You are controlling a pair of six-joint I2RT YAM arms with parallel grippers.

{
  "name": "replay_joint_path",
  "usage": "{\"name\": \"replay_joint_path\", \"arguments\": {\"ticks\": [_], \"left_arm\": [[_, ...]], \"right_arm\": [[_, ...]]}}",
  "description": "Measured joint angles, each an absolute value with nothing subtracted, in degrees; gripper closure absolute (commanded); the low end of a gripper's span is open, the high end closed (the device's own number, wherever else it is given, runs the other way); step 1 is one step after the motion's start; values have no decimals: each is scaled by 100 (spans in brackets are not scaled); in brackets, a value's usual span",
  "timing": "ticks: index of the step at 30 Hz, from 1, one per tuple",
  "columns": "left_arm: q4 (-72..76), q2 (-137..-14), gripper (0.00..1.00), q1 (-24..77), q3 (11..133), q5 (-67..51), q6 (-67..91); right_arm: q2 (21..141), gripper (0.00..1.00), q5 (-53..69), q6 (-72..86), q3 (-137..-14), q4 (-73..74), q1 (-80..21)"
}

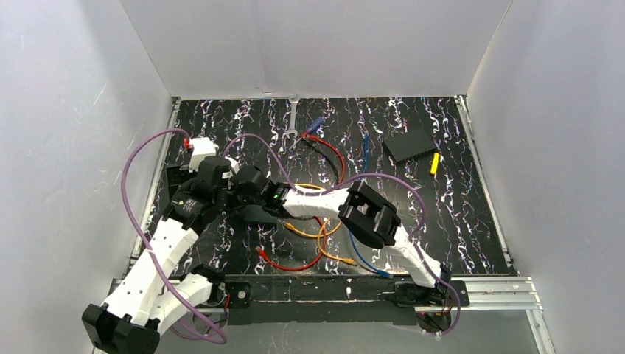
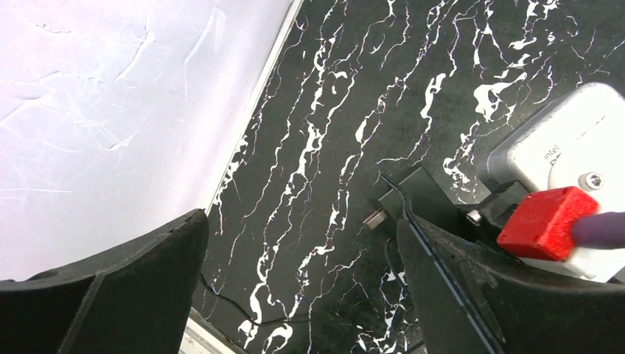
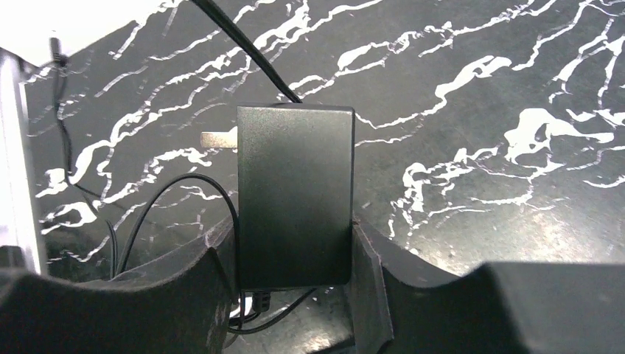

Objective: Insert the plug into the switch port
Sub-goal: Place the plug at the center of the board.

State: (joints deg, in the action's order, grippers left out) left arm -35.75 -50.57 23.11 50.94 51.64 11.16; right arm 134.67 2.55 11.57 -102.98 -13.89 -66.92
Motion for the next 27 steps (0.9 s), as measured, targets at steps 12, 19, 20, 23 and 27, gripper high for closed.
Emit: {"name": "replay_joint_path", "arguments": {"ticks": [12,19,20,23,27], "left_arm": [[-3693,-5430,2,2311,5009,4869,1170],[-4104,-5671,2,2320,5009,4497,1671],[-4141,-5673,2,2296,5009,4445,1712],[-4263,-5741,2,2200,5009,4346,1833],[-4335,-6051,2,2064,5009,4316,1881]], "right_arm": [[13417,27,-351,246,-10057,-982,-6624],[13010,1,-408,86,-9631,-652,-6445],[12962,1,-384,86,-9614,-602,-6405],[12807,1,-307,71,-9533,-412,-6292],[12300,1,-294,16,-9059,-351,-6145]]}}
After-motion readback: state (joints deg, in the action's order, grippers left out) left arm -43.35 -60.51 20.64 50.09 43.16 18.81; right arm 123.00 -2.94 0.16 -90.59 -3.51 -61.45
